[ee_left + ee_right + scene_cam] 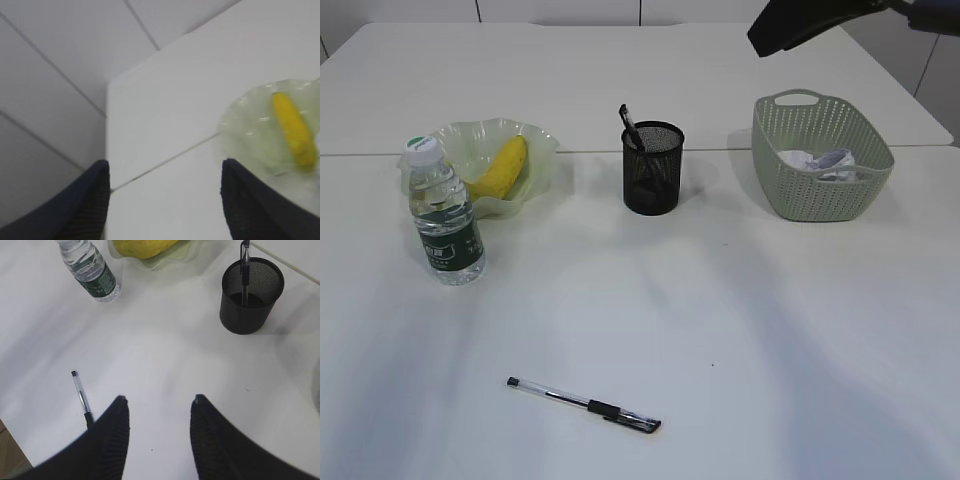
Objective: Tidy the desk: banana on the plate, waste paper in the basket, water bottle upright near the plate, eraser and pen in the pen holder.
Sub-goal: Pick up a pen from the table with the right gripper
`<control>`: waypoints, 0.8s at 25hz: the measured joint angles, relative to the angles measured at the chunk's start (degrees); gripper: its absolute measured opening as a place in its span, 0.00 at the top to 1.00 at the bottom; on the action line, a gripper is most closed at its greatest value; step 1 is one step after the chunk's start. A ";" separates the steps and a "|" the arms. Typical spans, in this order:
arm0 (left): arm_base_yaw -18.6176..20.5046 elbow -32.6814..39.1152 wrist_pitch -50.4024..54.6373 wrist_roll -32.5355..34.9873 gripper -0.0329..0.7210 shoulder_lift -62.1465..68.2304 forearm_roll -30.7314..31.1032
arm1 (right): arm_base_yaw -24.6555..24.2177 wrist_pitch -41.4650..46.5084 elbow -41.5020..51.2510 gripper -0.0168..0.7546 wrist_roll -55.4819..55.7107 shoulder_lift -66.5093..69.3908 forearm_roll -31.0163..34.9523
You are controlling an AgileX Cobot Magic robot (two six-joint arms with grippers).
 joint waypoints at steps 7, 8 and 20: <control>-4.50 -0.05 24.58 16.47 0.30 -0.60 -3.71 | 0.00 0.00 0.54 0.58 -0.86 0.00 1.97; -5.84 -0.05 27.76 19.83 0.31 -0.60 -6.23 | 0.00 0.00 0.91 0.58 -1.18 0.00 2.40; -18.02 -0.05 38.46 52.10 0.37 1.64 -66.01 | 0.00 -0.10 6.68 0.58 -5.76 -1.55 5.55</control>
